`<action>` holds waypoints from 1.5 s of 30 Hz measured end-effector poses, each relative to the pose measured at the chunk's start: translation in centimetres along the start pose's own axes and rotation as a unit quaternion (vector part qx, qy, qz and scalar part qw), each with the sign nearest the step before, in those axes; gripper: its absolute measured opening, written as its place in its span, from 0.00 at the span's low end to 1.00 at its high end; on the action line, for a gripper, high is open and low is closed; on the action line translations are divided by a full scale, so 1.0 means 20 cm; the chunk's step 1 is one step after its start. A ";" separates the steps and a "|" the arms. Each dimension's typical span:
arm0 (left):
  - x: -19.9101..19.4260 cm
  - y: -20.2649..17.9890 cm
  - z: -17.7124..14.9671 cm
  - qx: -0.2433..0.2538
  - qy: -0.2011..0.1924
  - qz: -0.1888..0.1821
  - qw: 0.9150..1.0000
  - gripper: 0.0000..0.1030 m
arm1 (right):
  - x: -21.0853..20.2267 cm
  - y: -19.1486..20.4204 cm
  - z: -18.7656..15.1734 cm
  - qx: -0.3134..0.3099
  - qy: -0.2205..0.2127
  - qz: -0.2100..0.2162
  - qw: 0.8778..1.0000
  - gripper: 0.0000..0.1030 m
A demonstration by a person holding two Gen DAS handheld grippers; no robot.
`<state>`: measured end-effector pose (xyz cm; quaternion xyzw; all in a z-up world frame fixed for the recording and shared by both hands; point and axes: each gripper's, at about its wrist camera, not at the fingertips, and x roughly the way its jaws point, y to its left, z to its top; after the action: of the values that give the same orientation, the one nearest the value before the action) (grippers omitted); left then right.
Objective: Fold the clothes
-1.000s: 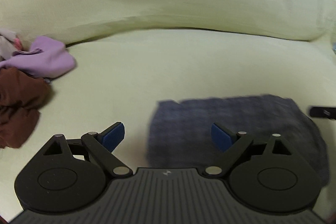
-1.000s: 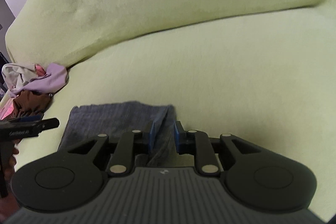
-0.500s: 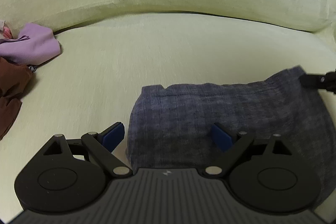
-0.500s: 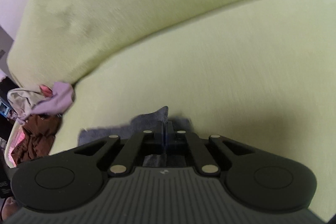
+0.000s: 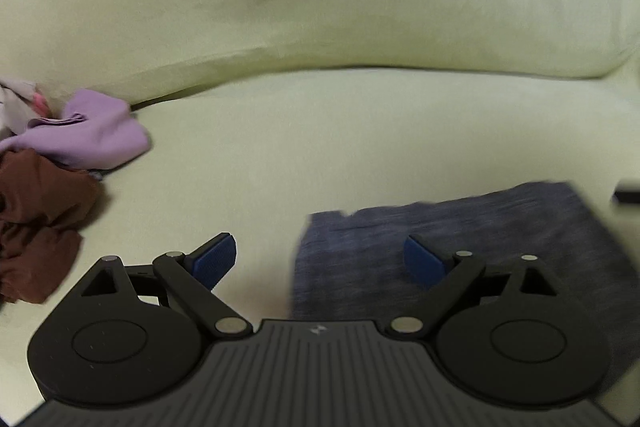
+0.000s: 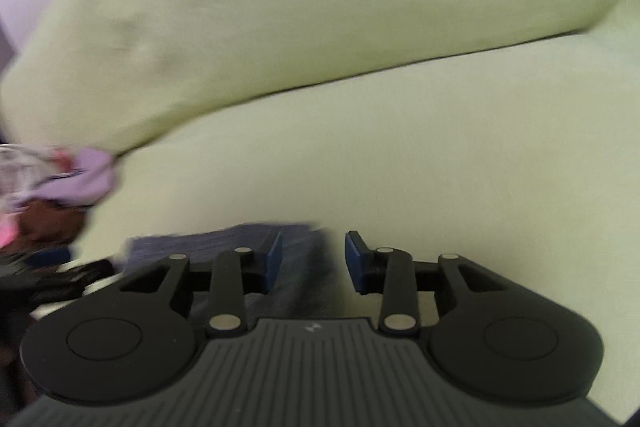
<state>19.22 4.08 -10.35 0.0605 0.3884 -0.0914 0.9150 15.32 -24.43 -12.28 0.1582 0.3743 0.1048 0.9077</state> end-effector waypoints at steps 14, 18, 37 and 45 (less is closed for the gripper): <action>0.22 0.09 -0.06 0.053 0.013 0.079 0.995 0.92 | -0.08 0.12 -0.28 -0.069 0.074 -0.029 0.994 0.00; 0.10 0.21 -0.01 0.013 0.016 0.063 0.998 0.92 | -0.18 0.18 -0.27 -0.097 0.037 -0.024 0.994 0.04; 0.04 -0.18 -0.52 0.095 0.070 -0.076 0.990 0.99 | -0.13 0.18 -0.44 -0.127 0.088 -0.057 0.986 0.00; -0.20 -0.10 -0.41 0.089 0.010 -0.081 0.993 0.92 | -0.24 0.27 -0.38 -0.154 0.042 -0.047 0.986 0.04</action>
<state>10.40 4.14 -13.19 0.1104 0.3914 -0.1991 0.8916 6.15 -19.34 -12.19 -0.0057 0.3987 0.1252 0.9085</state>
